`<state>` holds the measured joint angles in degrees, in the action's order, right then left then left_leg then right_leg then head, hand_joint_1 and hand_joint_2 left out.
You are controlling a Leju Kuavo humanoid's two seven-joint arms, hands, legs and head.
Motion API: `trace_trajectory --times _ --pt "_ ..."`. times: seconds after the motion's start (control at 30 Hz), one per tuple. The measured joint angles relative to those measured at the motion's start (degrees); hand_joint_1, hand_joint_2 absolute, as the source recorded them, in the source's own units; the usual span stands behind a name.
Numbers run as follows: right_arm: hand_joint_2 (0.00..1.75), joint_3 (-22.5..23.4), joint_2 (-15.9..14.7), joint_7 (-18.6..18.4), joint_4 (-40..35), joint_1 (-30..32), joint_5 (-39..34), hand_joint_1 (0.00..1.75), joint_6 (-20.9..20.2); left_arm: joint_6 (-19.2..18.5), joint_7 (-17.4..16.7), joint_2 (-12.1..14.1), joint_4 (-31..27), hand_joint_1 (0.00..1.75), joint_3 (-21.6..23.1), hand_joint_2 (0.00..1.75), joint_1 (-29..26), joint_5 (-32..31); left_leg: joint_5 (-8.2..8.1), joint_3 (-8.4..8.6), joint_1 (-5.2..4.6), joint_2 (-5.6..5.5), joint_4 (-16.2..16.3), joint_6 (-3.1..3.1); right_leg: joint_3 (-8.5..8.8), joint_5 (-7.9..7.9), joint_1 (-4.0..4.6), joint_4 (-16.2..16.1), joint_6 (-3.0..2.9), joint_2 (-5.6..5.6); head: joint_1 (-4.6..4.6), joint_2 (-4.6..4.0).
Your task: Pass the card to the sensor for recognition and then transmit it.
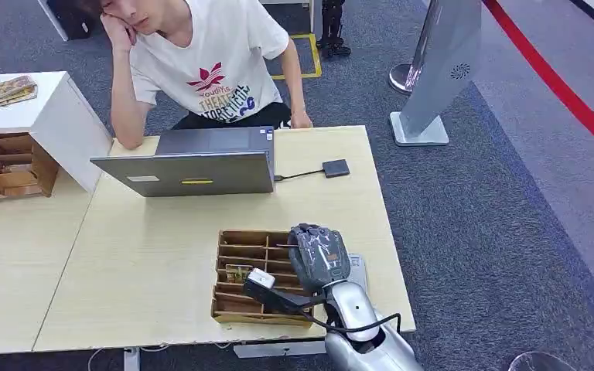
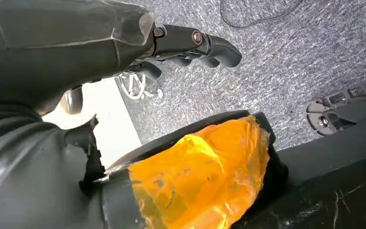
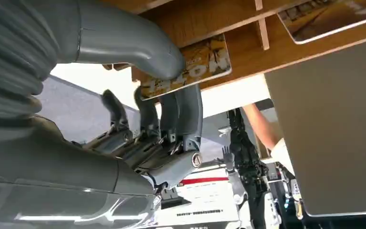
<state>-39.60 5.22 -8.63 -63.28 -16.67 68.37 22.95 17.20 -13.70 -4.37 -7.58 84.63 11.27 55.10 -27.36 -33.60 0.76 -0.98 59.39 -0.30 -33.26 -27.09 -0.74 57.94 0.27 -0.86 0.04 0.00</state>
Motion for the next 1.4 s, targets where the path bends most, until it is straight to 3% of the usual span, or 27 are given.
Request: trace_trajectory --times 0.07,0.83,1.2,1.4 --pt "1.75 0.07 0.07 0.00 0.15 -0.06 0.00 1.75 -0.02 0.00 0.00 0.00 0.00 0.00 0.00 0.00 0.00 0.09 0.00 0.00 0.00 0.00 0.00 0.00 0.00 0.00 0.00 0.00 0.00 0.00 0.00 0.00" --pt "1.75 1.38 0.81 0.55 -0.35 0.03 -2.10 1.75 0.13 0.07 0.24 0.00 0.00 0.00 0.02 0.00 -0.02 0.72 0.03 0.03 0.00 0.00 0.00 0.02 0.03 0.02 0.00 0.00 0.01 0.00 0.00 0.00" --pt "1.75 4.33 -0.98 6.91 -20.03 5.02 -12.09 1.75 5.25 0.79 1.88 0.02 0.00 0.00 0.00 0.00 -0.49 2.58 0.01 -0.01 -0.01 0.01 0.00 0.02 -0.03 0.01 0.00 -0.01 0.01 -0.03 0.00 0.00" --pt "1.75 7.56 -2.32 15.14 -32.16 9.25 -22.04 1.75 13.37 1.44 2.41 0.02 0.00 0.00 0.00 0.00 -0.84 3.54 0.01 -0.04 -0.02 -0.03 0.01 0.02 -0.03 0.01 -0.01 -0.01 0.02 0.03 0.02 0.00"
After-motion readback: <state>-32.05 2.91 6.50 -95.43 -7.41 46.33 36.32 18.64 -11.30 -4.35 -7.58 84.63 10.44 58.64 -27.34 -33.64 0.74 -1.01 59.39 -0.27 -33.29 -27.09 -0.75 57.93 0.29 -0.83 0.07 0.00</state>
